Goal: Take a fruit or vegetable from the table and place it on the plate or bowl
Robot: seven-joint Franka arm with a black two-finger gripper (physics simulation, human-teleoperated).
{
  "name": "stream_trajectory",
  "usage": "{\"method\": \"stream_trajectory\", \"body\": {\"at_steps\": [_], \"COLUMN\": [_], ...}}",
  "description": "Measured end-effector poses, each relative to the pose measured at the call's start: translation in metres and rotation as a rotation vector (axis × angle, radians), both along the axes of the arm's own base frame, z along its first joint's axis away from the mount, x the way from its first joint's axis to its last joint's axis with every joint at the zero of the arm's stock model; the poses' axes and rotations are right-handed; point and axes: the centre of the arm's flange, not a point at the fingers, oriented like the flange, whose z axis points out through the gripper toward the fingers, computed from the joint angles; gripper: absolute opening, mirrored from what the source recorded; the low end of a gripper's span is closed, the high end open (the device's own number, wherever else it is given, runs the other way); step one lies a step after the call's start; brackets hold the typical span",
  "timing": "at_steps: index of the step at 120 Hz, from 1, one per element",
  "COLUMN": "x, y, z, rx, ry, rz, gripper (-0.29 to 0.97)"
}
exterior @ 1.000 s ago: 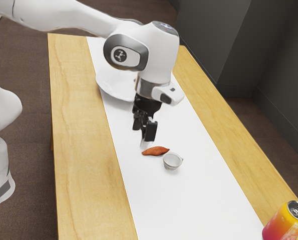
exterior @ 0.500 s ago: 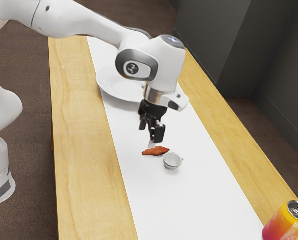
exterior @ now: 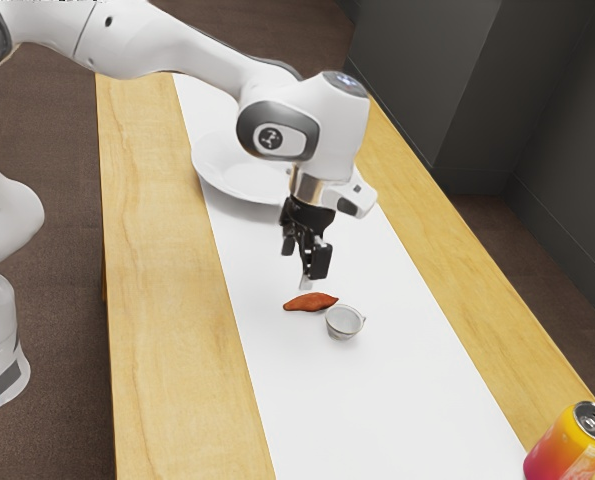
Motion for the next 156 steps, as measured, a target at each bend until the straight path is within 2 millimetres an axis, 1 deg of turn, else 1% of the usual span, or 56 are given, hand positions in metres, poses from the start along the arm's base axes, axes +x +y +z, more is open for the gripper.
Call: {"method": "stream_trajectory", "body": {"at_steps": [19,30,40,52,69,87,106,117,121,135,148,156], "x": [0.004,0.005,0.006,0.004,0.005,0.006,0.005,0.007,0.007,0.004,0.003,0.004], "y": [-0.005,-0.005,0.002,0.005,0.007,0.018,0.024,0.033,0.030,0.012,0.007,0.000], "z": [-0.011,-0.017,-0.023,-0.031,-0.034,-0.038,-0.043,-0.044,-0.044,-0.046,-0.048,-0.054], "rx": [0.013,0.015,0.012,0.011,0.008,0.004,0.002,-0.002,-0.002,-0.003,-0.003,0.003], "ry": [0.010,0.011,0.014,0.018,0.008,0.009,0.015,0.016,0.016,0.013,0.007,0.007], "rz": [-0.059,-0.088,-0.100,-0.124,-0.152,-0.158,-0.170,-0.165,-0.175,-0.225,-0.247,-0.262], "gripper": [0.68,0.68,0.68,0.68,0.68,0.68,0.68,0.68,0.68,0.68,0.68,0.68]}}
